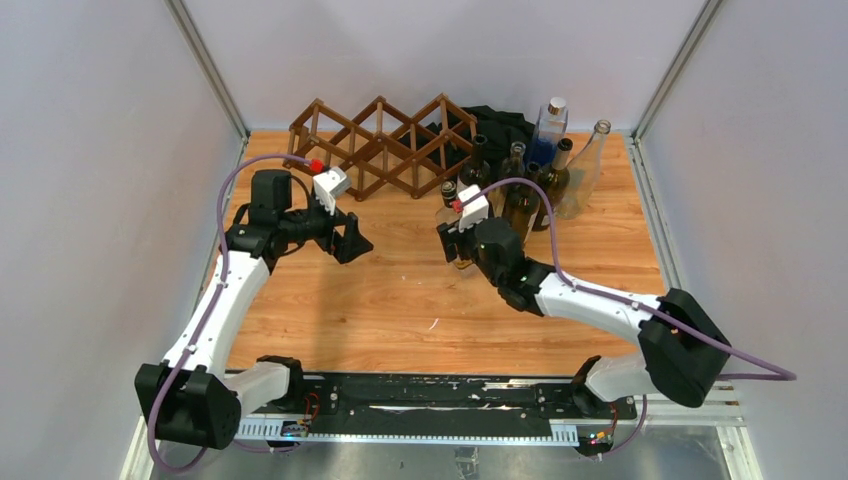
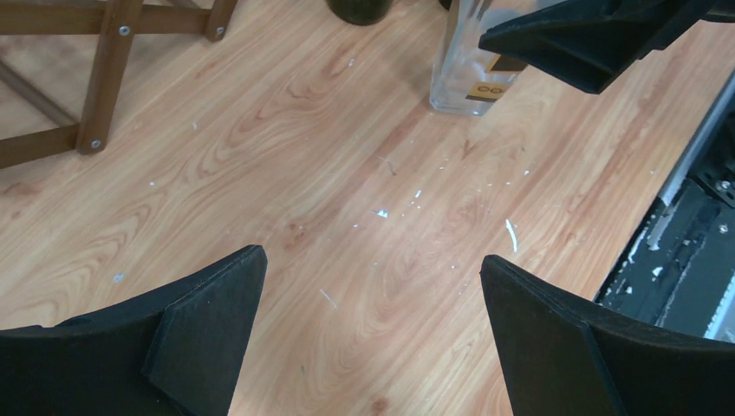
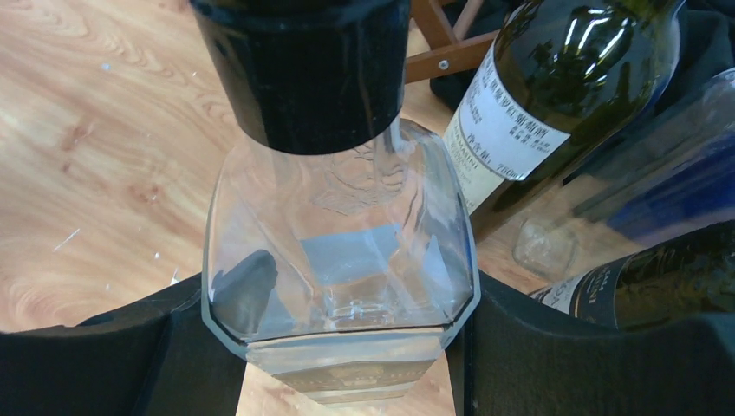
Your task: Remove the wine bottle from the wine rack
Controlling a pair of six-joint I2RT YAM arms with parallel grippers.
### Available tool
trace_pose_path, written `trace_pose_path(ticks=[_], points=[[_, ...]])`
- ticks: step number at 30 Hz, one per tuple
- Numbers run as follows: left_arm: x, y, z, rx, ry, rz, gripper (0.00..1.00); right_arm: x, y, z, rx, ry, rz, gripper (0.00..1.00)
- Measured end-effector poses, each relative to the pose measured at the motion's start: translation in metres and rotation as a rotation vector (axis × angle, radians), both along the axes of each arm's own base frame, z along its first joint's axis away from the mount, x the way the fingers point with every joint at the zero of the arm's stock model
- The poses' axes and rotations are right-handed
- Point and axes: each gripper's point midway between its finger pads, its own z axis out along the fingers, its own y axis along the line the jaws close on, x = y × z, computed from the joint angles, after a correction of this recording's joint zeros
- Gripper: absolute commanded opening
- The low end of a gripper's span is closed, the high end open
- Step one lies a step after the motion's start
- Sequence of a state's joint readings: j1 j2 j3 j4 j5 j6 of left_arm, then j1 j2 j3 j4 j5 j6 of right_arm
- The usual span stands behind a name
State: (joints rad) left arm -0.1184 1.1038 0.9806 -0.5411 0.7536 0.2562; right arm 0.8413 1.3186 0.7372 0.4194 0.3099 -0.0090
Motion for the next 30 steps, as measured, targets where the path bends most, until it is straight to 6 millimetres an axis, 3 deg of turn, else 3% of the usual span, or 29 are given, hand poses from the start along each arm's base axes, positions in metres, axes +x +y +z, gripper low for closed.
trace_pose_path(ticks=[9,17,19,23,26,27,30], points=[[0.01,0.005,0.006,0.014,-0.043,0.048,1.0,0.033,-0.009,0.003,0.099,-0.046,-0.107,0.0],[0.019,0.011,0.008,0.025,-0.059,0.099,1.0,0.033,-0.016,-0.02,0.101,-0.007,-0.142,0.0],[0.022,0.013,0.008,0.031,-0.062,0.122,1.0,0.033,-0.017,-0.02,0.105,-0.005,-0.144,0.08],[0.031,0.02,0.009,0.046,-0.076,0.179,1.0,0.033,-0.017,-0.021,0.107,0.0,-0.147,0.56],[0.038,0.026,0.01,0.06,-0.09,0.221,1.0,0.033,-0.018,-0.021,0.114,0.008,-0.162,0.83],[0.04,0.028,0.01,0.067,-0.092,0.237,1.0,0.033,-0.019,-0.021,0.118,0.012,-0.169,0.9],[0.047,0.037,0.006,0.097,-0.092,0.295,1.0,0.031,-0.023,-0.018,0.129,0.021,-0.182,0.93]])
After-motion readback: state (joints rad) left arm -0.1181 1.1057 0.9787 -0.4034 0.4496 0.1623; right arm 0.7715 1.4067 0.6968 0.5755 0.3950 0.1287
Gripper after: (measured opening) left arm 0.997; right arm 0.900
